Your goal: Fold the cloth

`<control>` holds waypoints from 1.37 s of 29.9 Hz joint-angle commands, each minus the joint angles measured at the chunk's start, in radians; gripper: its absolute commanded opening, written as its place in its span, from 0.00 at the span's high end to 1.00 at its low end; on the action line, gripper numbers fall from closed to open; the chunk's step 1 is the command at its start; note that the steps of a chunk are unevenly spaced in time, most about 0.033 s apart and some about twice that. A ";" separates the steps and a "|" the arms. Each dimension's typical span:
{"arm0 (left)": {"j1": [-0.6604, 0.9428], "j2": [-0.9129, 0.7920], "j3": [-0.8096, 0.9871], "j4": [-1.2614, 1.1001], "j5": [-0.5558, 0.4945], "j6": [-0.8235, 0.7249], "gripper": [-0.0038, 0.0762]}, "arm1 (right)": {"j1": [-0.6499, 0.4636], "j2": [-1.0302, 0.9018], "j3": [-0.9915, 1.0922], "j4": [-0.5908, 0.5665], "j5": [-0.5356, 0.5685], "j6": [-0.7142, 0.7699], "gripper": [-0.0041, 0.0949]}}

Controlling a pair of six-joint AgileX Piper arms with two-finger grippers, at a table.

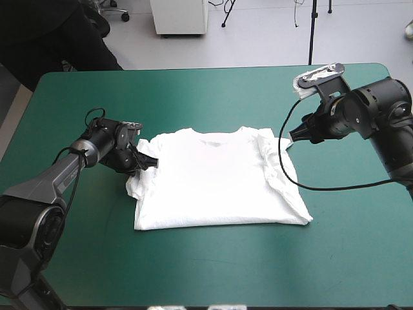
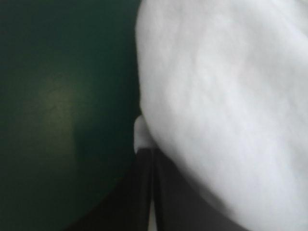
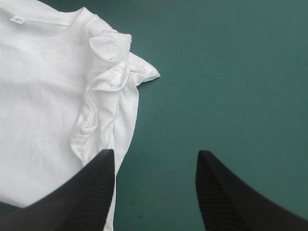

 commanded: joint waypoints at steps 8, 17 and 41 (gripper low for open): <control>-0.004 -0.245 -0.021 -0.281 0.037 0.132 0.96 | -0.004 -0.036 -0.025 -0.020 -0.002 -0.002 0.46; -0.115 -0.191 -0.021 -0.402 -0.056 0.200 0.96 | -0.004 -0.036 -0.025 -0.017 -0.002 -0.002 0.46; -0.149 -0.075 -0.063 -0.389 0.048 0.266 0.32 | -0.004 -0.036 -0.025 -0.021 -0.002 -0.002 0.46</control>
